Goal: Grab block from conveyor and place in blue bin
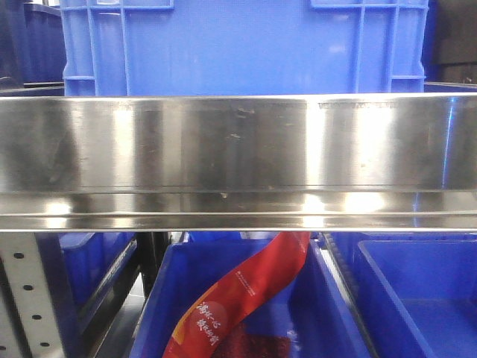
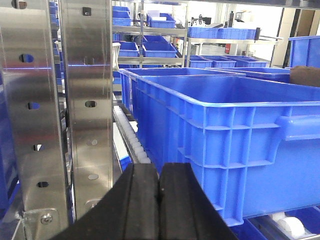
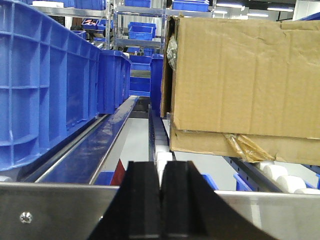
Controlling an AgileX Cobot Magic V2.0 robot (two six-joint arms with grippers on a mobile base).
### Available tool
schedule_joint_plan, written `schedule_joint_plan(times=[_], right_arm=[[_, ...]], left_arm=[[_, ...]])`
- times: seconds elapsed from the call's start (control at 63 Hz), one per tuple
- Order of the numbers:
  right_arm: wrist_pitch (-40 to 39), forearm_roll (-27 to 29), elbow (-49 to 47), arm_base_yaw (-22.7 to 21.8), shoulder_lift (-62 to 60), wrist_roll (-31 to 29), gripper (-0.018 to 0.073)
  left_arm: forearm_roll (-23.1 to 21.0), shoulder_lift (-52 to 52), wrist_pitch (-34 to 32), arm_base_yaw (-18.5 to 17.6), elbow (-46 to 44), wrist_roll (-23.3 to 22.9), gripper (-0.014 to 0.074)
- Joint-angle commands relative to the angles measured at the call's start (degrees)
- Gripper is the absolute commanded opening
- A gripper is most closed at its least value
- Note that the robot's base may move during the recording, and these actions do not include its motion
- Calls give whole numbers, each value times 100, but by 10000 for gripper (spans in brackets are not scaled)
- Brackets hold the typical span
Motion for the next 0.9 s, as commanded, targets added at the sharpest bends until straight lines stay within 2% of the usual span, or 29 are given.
schedule_joint_plan(times=[0.0,0.587,0.746,0.888], right_arm=[[-141,22,11,-38,-21,12,-169],[-175,22,11,-38,-21,12,-169],[-175,22,11,-38,-21,12,-169],[-175,22,11,-38,-21,12,-169]], left_arm=[[-11,-28,-76,27,-2,-17,-111],[-11,-56,-99,27,60,-17,-111],[204,-315,-123,42,253,-17,-111],[455,-728,-495,140,944,-17,-111]])
